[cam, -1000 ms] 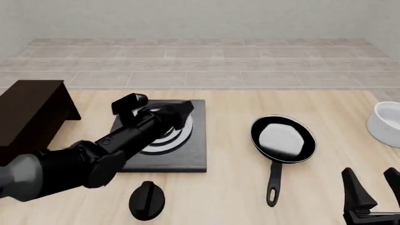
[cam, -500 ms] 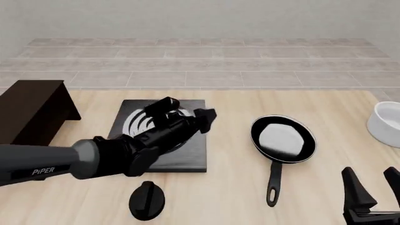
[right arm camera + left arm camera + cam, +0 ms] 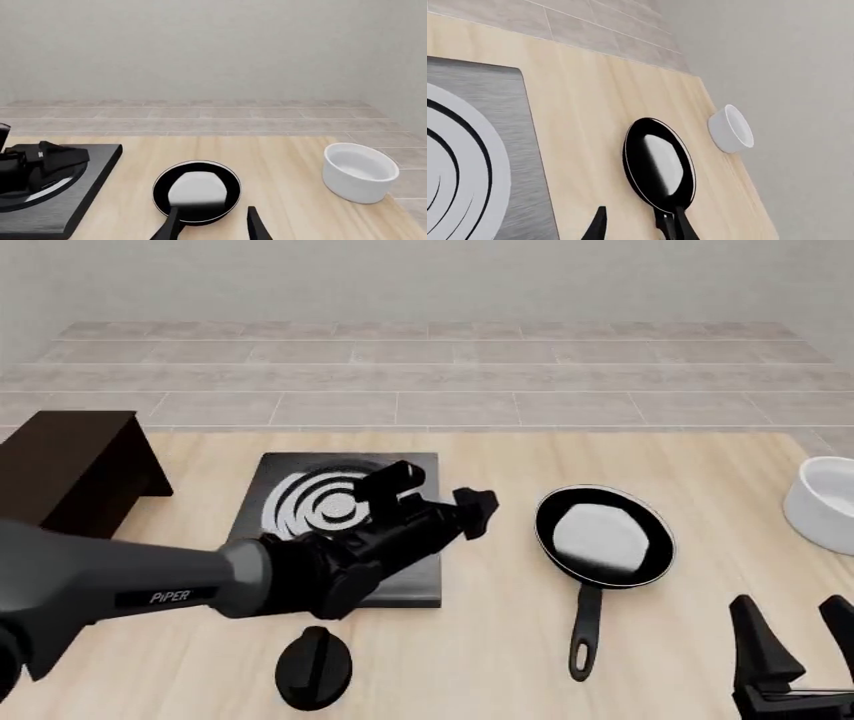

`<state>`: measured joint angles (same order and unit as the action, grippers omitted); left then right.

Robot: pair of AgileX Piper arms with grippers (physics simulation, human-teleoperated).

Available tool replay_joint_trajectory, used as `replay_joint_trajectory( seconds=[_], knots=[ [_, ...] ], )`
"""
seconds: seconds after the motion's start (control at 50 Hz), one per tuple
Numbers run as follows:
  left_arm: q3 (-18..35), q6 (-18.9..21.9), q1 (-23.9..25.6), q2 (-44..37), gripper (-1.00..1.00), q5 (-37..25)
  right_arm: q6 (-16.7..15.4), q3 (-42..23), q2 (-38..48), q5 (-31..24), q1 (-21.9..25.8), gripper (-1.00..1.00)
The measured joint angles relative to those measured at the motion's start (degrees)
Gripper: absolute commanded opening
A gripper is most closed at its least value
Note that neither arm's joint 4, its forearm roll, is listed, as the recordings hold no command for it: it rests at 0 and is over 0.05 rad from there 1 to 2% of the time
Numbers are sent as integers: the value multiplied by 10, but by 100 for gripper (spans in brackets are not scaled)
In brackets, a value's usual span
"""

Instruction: Put the frying pan on top of the cabinet.

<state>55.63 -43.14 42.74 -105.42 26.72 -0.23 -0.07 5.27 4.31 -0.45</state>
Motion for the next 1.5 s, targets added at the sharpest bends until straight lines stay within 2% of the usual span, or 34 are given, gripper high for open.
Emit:
replay_joint_trajectory(
  seconds=[0.36,1.5],
  knots=[
    [26,-4,13,-49,100,-7,-1,0,5,4,0,100],
    [71,-3,66,-129,100,-21,3,0,7,8,0,100]
  ],
)
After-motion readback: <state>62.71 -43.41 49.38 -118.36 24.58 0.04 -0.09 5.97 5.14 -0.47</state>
